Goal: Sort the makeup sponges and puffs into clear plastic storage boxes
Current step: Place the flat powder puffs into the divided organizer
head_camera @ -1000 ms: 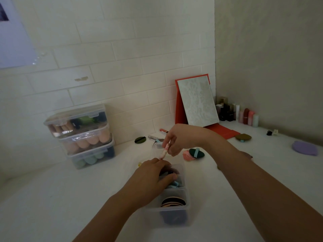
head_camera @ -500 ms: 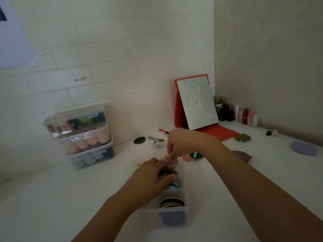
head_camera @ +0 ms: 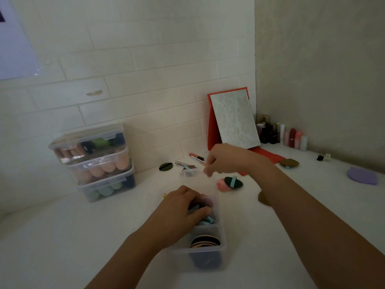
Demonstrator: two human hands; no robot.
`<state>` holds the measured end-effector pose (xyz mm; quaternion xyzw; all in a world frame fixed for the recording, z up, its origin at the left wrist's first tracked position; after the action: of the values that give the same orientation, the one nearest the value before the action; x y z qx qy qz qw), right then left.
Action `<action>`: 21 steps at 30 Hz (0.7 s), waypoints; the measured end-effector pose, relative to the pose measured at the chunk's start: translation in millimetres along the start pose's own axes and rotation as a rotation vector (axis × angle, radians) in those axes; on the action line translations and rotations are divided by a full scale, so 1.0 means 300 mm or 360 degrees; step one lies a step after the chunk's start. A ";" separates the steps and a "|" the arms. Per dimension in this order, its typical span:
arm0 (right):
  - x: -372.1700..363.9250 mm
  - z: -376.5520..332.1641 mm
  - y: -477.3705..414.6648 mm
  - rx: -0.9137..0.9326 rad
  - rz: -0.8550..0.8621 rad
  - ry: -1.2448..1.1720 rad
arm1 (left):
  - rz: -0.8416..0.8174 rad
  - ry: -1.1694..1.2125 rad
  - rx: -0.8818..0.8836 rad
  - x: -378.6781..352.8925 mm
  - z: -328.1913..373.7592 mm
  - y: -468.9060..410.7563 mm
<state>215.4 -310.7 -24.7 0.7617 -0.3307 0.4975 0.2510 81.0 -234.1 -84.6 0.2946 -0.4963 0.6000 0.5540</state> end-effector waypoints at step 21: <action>-0.110 0.180 -0.091 -0.0160 0.0002 0.0017 | -0.0035 -0.0102 0.0124 -0.019 -0.009 -0.019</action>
<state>258.4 -322.9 -77.1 0.7452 -0.3543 0.4845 0.2904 88.2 -234.4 -89.1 0.3404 -0.4868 0.6030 0.5325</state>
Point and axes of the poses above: each hand's wrist, its own y-axis away from the middle knuckle, its own x-axis out of the back of the hand, z = x × y, the point moved 5 cm from there along -y, towards the middle knuckle, and after that the axes turned 13 degrees about -x, right-handed, at the moved point
